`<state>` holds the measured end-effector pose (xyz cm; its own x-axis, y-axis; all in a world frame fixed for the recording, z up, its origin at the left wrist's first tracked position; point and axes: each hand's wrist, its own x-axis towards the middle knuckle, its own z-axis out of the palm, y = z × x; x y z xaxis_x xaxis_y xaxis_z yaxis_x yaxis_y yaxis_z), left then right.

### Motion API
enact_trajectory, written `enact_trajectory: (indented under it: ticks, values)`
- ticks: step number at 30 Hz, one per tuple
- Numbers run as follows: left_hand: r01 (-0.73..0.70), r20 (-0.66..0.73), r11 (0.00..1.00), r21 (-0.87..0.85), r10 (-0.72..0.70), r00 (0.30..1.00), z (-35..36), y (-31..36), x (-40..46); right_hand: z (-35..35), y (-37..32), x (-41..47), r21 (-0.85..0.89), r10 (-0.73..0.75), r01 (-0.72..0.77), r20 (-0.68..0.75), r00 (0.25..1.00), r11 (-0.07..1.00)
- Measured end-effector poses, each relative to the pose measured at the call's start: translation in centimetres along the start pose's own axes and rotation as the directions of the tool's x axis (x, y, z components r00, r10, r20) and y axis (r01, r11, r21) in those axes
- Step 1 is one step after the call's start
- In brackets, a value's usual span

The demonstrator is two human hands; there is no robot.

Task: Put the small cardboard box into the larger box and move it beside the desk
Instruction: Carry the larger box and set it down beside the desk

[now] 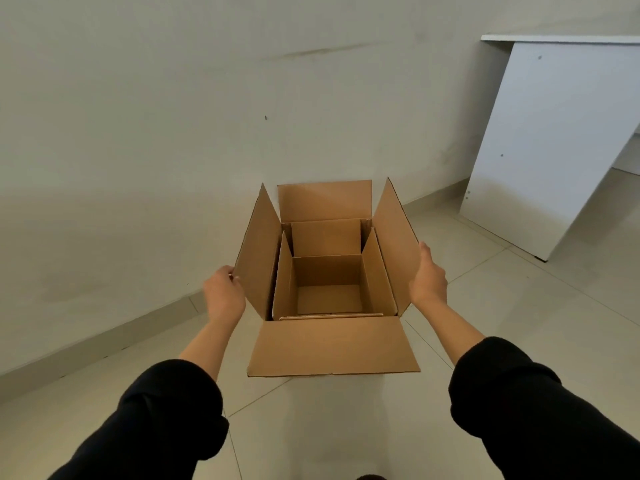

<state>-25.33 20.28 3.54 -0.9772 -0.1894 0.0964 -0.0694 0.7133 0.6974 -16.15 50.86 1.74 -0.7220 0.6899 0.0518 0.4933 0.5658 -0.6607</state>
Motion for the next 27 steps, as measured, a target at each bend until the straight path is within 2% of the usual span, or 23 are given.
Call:
enact_trajectory:
  ticks: [3,6,13,18,23,25,26,27]
  values:
    - [-0.013,0.083,0.998,-0.058,0.017,0.996,0.8,0.8,-0.2,-1.3,0.3,0.5,-0.051,-0.036,0.035,-0.010,0.999,0.998]
    - [0.042,0.184,0.993,-0.112,-0.020,0.983,1.1,1.1,-0.5,-2.7,0.9,1.4,-0.189,-0.110,0.109,0.003,0.994,0.976]
    - [0.122,0.366,0.981,-0.150,-0.060,0.929,3.0,3.9,-2.9,-5.5,4.2,3.2,-0.239,-0.160,0.163,0.034,0.987,0.957]
    - [0.116,0.375,0.988,-0.101,-0.070,0.924,5.5,7.6,-5.5,-7.7,7.0,4.9,-0.205,-0.217,0.224,0.058,0.974,0.953]
    - [0.144,0.380,0.974,-0.172,-0.070,0.922,9.6,10.9,-6.5,-9.5,9.8,8.6,-0.173,-0.233,0.241,0.069,0.970,0.955]
    - [0.143,0.397,0.970,-0.197,-0.055,0.916,12.0,12.6,-6.3,-10.1,10.6,10.4,-0.193,-0.248,0.253,0.054,0.967,0.948]
    - [0.143,0.405,0.967,-0.209,-0.047,0.913,13.0,13.4,-6.2,-10.2,11.3,11.9,-0.263,-0.265,0.257,0.005,0.964,0.930]
    - [0.146,0.410,0.964,-0.221,-0.044,0.911,14.0,14.1,-6.2,-10.2,12.3,13.4,-0.282,-0.329,0.312,-0.014,0.944,0.908]
